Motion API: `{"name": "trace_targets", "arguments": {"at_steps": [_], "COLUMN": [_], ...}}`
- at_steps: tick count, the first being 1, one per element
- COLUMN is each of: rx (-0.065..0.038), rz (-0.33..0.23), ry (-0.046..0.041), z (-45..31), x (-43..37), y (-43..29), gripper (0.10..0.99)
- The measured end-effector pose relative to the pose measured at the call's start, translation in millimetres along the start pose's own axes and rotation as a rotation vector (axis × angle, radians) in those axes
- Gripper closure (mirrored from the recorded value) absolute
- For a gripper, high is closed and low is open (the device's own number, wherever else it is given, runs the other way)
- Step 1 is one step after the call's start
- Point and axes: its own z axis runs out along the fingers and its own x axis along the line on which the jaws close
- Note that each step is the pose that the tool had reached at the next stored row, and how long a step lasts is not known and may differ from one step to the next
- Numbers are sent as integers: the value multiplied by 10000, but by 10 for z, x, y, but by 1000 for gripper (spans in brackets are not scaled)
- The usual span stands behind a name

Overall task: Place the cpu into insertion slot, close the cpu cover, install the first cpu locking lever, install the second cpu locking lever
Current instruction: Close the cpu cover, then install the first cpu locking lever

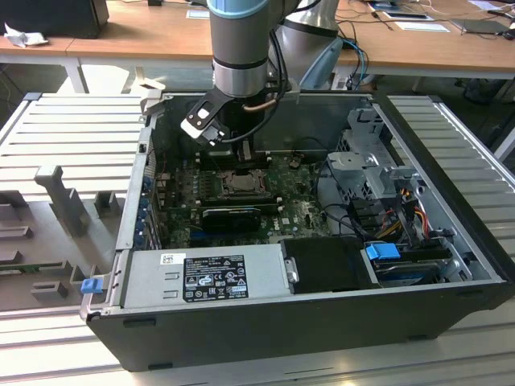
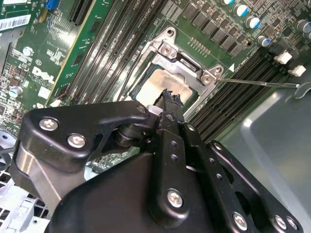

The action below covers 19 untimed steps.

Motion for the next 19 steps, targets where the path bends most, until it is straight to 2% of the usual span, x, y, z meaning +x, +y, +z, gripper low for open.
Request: {"name": "trace_targets", "arguments": {"at_steps": [9, 14, 19], "rx": [1, 0, 2], "rz": [-1, -1, -1], "ry": [-6, -8, -19], "z": [-19, -104, -221], "x": [1, 4, 7], "y": [-8, -3, 3], "gripper": [980, 980, 980]}}
